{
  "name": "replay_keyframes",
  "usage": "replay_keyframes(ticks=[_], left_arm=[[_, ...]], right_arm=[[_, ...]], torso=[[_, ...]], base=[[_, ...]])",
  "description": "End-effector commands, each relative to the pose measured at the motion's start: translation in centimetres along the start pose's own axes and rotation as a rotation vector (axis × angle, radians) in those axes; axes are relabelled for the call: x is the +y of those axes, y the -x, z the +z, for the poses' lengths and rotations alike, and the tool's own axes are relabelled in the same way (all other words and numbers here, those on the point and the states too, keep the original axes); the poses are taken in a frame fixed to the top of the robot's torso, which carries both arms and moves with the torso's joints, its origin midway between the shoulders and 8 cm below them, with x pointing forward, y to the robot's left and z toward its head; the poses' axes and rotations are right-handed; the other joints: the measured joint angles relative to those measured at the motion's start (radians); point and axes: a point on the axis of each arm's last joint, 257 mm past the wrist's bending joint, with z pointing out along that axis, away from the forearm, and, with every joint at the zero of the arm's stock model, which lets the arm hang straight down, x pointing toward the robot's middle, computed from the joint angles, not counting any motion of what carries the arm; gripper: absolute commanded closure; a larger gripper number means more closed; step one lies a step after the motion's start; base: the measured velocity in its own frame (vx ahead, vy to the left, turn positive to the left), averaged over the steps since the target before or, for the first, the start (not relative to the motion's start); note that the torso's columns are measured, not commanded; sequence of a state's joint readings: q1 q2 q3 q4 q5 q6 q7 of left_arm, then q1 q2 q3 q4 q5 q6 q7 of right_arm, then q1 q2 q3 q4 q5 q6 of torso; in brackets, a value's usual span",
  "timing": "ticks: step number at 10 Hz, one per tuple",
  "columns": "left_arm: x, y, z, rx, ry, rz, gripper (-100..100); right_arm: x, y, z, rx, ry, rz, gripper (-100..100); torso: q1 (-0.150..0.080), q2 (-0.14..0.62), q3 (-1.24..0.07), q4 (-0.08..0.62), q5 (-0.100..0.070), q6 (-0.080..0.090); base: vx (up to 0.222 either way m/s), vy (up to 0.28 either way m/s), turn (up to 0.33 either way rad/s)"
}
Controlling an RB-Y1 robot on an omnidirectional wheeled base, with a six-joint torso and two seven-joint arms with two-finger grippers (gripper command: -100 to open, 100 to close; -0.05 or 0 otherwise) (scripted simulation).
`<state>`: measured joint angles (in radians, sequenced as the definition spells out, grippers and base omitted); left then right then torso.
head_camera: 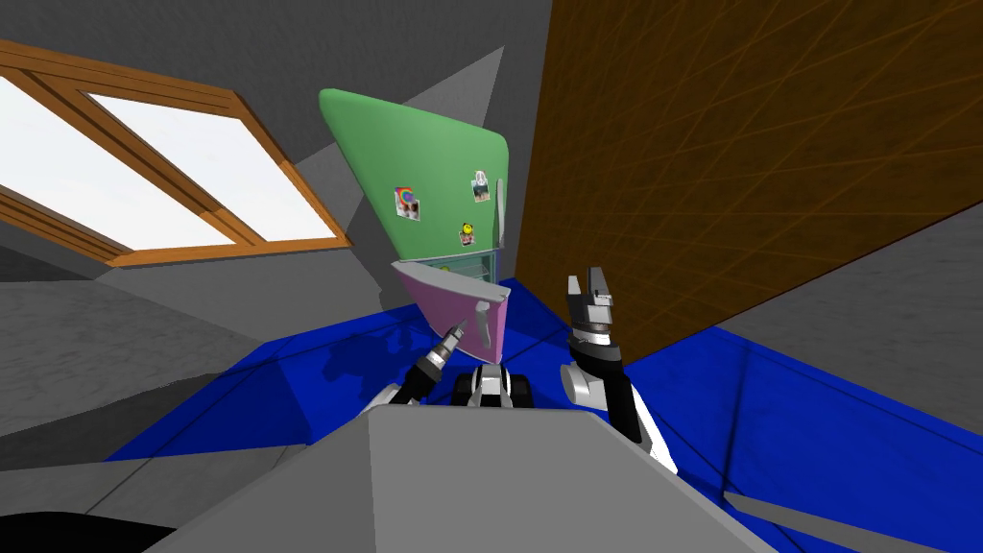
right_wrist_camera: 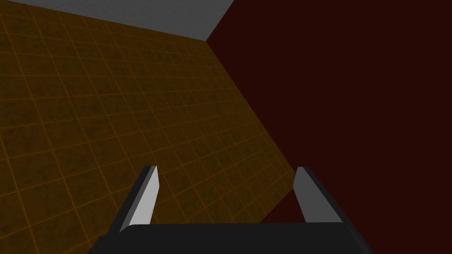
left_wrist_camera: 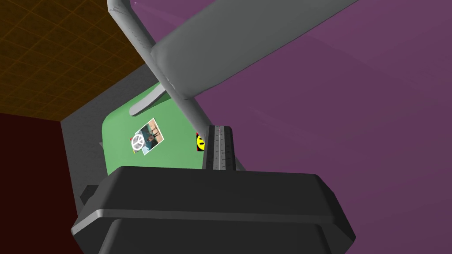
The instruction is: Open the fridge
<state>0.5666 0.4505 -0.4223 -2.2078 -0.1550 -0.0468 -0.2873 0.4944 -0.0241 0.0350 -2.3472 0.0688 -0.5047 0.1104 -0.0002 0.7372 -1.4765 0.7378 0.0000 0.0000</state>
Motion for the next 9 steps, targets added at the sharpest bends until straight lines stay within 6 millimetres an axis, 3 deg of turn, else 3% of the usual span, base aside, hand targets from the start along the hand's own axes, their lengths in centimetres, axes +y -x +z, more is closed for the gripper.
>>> replay_keyframes(ticks=[1, 2, 3, 5, 6, 9], left_arm=[[0.5, 1.9, -1.0, 0.000, -0.013, -0.002, 100], [0.6, 1.8, -1.1, 0.008, -0.012, 0.006, 100], [0.7, 3.2, -1.6, 0.002, -0.023, -0.002, 100], [0.8, 2.9, -1.6, 0.008, -0.019, 0.005, 100], [1.2, 3.5, -1.4, -0.008, -0.009, 0.006, -100], [1.9, 4.4, -1.0, -0.033, 0.008, 0.008, -100]], right_arm=[[0.0, 0.0, 0.0, 0.000, 0.000, 0.000, 0], [0.0, 0.0, 0.0, 0.000, 0.000, 0.000, 0], [0.0, 0.0, 0.0, 0.000, 0.000, 0.000, 0], [0.0, 0.0, 0.0, 0.000, 0.000, 0.000, 0], [0.0, 0.0, 0.0, 0.000, 0.000, 0.000, 0], [0.0, 0.0, 0.0, 0.000, 0.000, 0.000, 0]], torso=[[0.000, 0.000, 0.000, 0.000, 0.000, 0.000], [-0.001, 0.000, 0.000, 0.000, 0.000, 0.000], [0.000, 0.001, 0.000, 0.000, 0.000, 0.000], [0.001, 0.001, 0.001, 0.000, 0.000, 0.000], [0.003, 0.001, 0.001, 0.000, 0.001, 0.000], [-0.002, -0.002, -0.001, -0.001, -0.001, 0.000]], base=[[0.007, -0.085, -0.002], [0.002, -0.073, 0.002], [-0.003, -0.085, -0.002], [-0.005, -0.050, 0.003], [0.058, -0.097, 0.056], [0.097, -0.136, 0.062]])
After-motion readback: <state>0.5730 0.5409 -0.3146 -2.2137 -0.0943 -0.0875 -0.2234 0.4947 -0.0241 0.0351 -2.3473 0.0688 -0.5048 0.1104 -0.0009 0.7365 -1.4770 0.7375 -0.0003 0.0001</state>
